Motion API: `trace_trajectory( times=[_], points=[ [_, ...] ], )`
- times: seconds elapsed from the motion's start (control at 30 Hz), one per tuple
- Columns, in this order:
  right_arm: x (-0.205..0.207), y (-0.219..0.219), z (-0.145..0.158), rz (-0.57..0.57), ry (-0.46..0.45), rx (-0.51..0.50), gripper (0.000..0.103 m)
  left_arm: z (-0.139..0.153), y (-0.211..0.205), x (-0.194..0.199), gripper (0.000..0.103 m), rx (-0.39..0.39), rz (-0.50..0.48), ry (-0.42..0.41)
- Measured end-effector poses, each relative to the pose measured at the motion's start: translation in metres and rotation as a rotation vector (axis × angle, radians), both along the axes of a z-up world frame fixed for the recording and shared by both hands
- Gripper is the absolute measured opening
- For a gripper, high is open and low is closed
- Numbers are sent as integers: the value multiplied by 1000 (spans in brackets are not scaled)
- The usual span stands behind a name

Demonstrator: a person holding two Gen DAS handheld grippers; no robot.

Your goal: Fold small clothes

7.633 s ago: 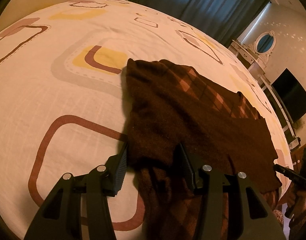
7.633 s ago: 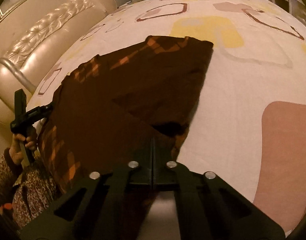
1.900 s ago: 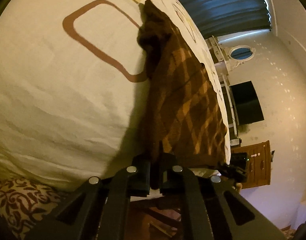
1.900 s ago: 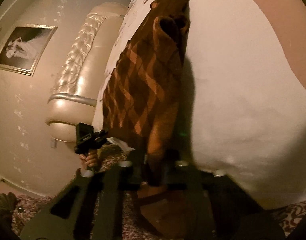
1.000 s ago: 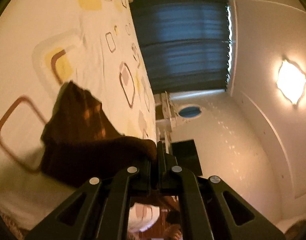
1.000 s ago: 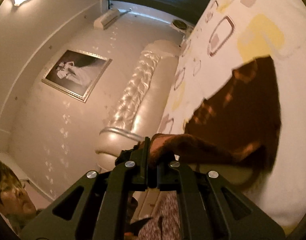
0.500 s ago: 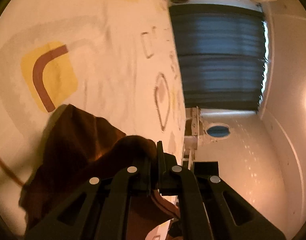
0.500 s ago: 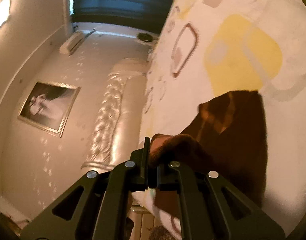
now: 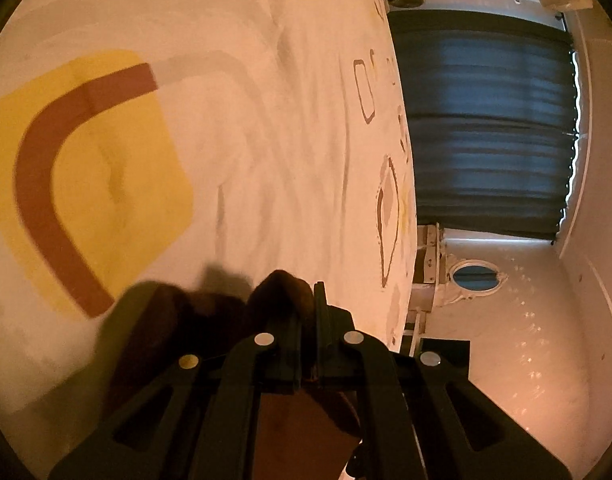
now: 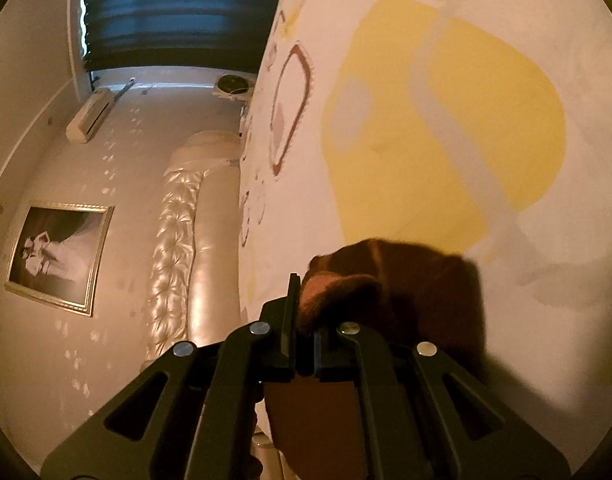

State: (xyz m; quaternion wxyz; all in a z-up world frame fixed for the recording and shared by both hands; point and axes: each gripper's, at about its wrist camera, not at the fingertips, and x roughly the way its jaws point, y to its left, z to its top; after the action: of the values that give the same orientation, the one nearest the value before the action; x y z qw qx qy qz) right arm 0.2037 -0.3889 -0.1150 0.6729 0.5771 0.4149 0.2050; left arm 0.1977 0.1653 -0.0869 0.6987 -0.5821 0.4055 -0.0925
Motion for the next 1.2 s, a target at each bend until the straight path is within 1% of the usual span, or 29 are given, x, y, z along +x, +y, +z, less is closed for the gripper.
trace_trajectory(
  times=[0.1, 0.13, 0.17, 0.2, 0.23, 0.27, 0.3, 0.33, 0.4, 0.43, 0.47, 0.5, 0.6, 0.67, 0.73, 0.83, 0.93, 1.0, 1.1, 1.2],
  points=[
    [4, -2, -7, -24, 19, -6, 9, -3, -1, 0, 5, 20, -4, 6],
    [5, -2, -10, -34, 23, 0, 12, -5, 0, 0, 6, 22, 2, 8],
    [5, -3, -12, -45, 21, 11, 21, -6, 1, 0, 8, 16, 3, 7],
    [5, -5, -14, -60, 19, 21, 28, -6, 2, -1, 10, 16, 4, 4],
    [4, -8, -13, -82, 9, 29, 31, -4, 4, -2, 18, 21, 4, -3],
    [2, -10, -12, -100, -1, 28, 40, 1, 5, -3, 27, 29, 3, -27],
    [-1, -14, -10, -122, -10, 24, 43, 6, 6, -3, 33, 46, -5, -50],
    [-3, -17, -9, -133, -14, 23, 44, 11, 5, -1, 42, 75, -16, -72],
    [-8, -21, -6, -134, -17, 15, 46, 26, 7, -3, 46, 159, -45, -130],
    [-14, -21, -2, -128, -11, -12, 47, 32, 7, -6, 52, 199, -67, -149],
    [-18, -22, 1, -118, -7, -38, 48, 38, 8, -13, 55, 240, -103, -162],
    [-23, -21, 5, -105, -4, -70, 49, 42, 9, -19, 55, 260, -128, -170],
    [-54, -20, 20, -63, 2, -216, 52, 43, 13, -52, 57, 306, -197, -166],
    [-74, -18, 21, -45, 19, -252, 53, 39, 17, -80, 60, 313, -235, -156],
    [-99, -18, 20, -25, 34, -255, 53, 33, 22, -107, 61, 296, -251, -146],
    [-127, -10, 18, 14, 57, -250, 53, 23, 32, -150, 67, 258, -248, -110],
    [-148, 1, 17, 63, 75, -242, 53, 14, 34, -178, 67, 220, -232, -77],
    [-159, 10, 18, 79, 76, -240, 53, 14, 29, -186, 68, 224, -242, -72],
    [-170, 19, 20, 94, 70, -244, 53, 15, 26, -194, 71, 235, -234, -73],
    [-176, 24, 18, 90, 78, -227, 53, 13, 21, -191, 72, 261, -228, -53]
  ],
)
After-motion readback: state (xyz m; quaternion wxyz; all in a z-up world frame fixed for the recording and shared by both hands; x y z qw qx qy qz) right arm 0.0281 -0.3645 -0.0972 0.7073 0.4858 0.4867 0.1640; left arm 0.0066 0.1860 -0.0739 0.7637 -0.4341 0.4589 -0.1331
